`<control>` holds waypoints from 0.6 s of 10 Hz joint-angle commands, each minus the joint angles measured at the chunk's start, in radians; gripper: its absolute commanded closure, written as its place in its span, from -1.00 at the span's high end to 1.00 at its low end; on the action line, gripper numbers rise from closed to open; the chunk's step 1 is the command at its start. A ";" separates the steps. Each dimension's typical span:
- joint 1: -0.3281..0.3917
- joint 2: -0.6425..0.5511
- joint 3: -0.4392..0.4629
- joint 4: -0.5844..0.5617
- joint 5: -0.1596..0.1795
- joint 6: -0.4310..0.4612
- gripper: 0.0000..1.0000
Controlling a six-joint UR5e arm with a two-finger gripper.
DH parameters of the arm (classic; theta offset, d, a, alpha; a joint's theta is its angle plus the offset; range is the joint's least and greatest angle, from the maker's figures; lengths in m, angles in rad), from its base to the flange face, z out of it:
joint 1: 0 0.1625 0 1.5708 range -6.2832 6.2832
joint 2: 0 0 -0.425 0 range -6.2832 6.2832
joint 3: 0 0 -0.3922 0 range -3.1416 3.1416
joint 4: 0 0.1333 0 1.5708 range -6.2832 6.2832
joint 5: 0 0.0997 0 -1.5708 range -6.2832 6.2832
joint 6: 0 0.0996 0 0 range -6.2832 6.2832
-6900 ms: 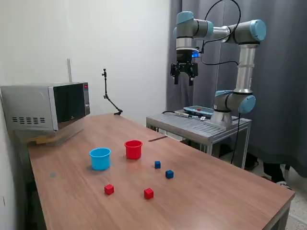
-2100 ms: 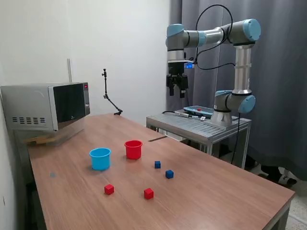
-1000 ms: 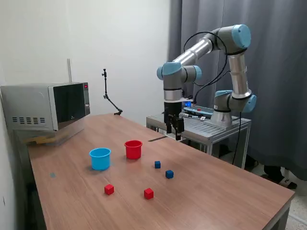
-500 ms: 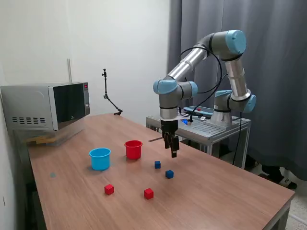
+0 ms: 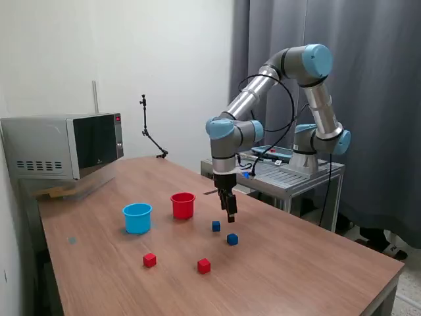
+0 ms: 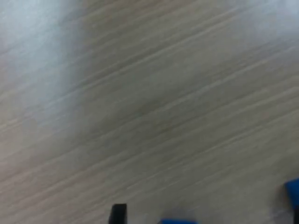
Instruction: Place red objects in the red bin, and blue objects in the blue bin.
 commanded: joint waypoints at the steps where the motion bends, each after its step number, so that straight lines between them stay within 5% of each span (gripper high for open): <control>1: -0.041 0.001 0.001 -0.039 0.002 -0.001 1.00; 6: -0.047 0.032 0.004 -0.058 0.006 -0.030 1.00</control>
